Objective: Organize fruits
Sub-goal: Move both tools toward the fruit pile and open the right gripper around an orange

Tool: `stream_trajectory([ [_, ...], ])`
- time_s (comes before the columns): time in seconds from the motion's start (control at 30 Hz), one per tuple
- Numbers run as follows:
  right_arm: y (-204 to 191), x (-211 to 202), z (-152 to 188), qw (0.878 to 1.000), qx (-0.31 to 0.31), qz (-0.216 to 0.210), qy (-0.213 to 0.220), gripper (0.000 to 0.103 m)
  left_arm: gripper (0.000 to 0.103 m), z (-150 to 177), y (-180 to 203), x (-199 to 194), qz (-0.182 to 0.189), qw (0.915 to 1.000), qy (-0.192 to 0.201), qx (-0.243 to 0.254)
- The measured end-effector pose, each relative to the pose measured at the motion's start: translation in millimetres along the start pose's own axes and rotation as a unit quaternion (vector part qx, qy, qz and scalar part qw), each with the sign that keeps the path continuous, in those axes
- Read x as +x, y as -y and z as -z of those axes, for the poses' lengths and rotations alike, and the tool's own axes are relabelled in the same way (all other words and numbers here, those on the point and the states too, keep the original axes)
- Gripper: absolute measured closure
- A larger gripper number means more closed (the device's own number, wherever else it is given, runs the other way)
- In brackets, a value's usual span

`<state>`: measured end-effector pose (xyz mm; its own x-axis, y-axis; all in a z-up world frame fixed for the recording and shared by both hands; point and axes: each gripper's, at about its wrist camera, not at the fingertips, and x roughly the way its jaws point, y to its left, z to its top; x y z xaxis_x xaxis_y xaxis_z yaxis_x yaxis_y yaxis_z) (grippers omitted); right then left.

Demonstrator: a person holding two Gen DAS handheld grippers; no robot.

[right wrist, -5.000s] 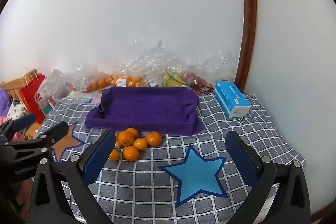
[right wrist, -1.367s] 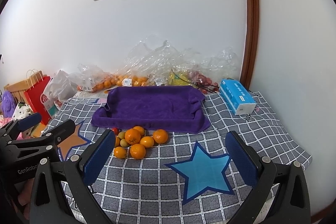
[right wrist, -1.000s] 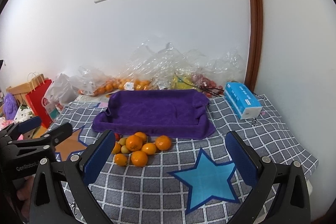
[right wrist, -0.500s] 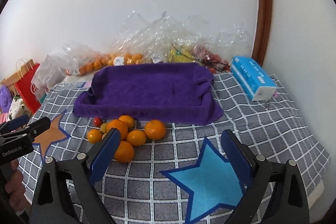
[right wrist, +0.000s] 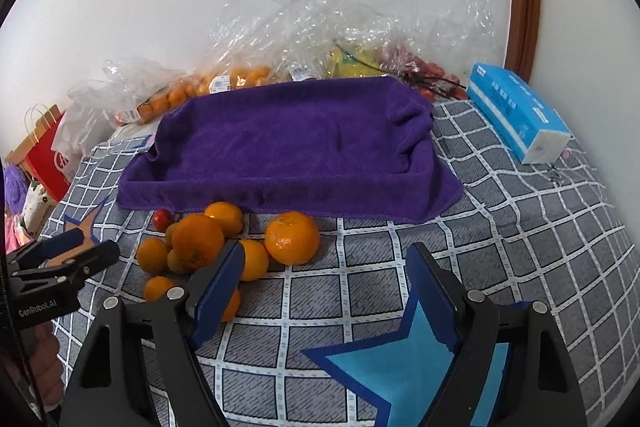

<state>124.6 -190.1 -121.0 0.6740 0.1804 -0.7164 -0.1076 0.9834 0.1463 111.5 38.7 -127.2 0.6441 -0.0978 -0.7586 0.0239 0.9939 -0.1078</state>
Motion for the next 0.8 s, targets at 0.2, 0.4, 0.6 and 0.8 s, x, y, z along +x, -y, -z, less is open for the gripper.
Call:
stream_trajectory([
  [0.2,3,10,3,1.0,0.008,-0.002,-0.011,0.021,0.027,-2,7,18,0.012,0.9998,-0.017,0.006],
  [0.4,2,20,3,1.0,0.004,-0.005,-0.015,0.021,0.047,0,5,34,0.041,0.9984,-0.04,-0.003],
  [0.6,2,26,3,1.0,0.005,-0.004,-0.017,0.021,0.069,1,6,36,0.086,0.9945,-0.058,-0.013],
  [0.8,5,26,3,1.0,0.007,-0.005,-0.014,0.021,0.069,2,-4,31,0.059,0.9968,-0.051,-0.017],
])
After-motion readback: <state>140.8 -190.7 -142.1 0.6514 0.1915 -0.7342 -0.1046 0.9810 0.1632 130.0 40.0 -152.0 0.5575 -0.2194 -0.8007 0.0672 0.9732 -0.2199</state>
